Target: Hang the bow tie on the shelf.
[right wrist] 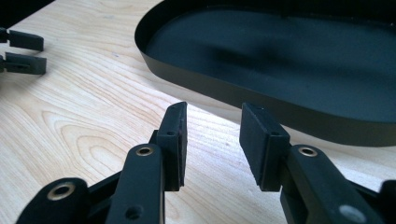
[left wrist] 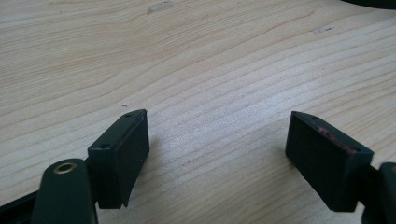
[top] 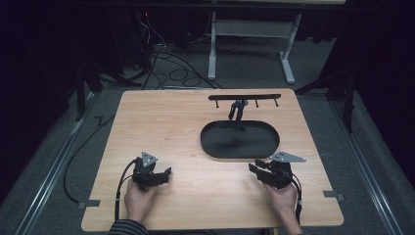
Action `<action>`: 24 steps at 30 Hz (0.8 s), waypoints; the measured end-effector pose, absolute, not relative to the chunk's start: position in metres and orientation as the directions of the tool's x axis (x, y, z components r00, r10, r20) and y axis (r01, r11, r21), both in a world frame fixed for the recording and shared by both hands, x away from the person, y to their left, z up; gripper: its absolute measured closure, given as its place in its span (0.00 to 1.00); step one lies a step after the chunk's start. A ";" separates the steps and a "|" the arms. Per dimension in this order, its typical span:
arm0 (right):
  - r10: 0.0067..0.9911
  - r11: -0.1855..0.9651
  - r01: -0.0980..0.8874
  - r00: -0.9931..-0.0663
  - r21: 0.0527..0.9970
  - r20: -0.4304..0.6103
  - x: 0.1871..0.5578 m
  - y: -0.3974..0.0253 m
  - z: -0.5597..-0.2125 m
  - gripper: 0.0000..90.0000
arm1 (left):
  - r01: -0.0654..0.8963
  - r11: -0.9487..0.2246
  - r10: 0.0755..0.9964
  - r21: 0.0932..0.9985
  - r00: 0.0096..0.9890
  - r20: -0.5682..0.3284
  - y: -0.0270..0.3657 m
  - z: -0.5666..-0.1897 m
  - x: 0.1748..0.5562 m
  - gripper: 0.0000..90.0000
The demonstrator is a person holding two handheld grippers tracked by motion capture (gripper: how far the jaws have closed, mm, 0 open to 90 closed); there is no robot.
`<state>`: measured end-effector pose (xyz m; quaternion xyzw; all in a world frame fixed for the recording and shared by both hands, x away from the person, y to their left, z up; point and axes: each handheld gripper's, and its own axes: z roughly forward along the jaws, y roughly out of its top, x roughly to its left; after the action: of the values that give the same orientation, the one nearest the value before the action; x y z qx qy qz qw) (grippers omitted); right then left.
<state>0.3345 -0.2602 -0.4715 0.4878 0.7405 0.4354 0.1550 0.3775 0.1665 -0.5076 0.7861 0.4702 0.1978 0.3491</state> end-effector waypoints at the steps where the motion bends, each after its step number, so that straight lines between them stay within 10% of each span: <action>1: 0.858 0.144 0.590 -0.474 0.794 0.196 0.335 -0.260 -0.473 0.71 | 0.601 -0.314 0.877 0.735 0.479 -0.017 0.167 -0.508 0.377 0.24; 24: 0.879 0.198 0.618 -0.456 0.761 0.142 0.342 -0.249 -0.500 0.66 | 0.601 -0.314 0.877 0.735 0.479 -0.017 0.167 -0.508 0.377 0.24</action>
<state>0.3424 -0.2487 -0.4996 0.4949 0.7560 0.3954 0.1652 0.3775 0.1665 -0.5076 0.7861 0.4703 0.1978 0.3490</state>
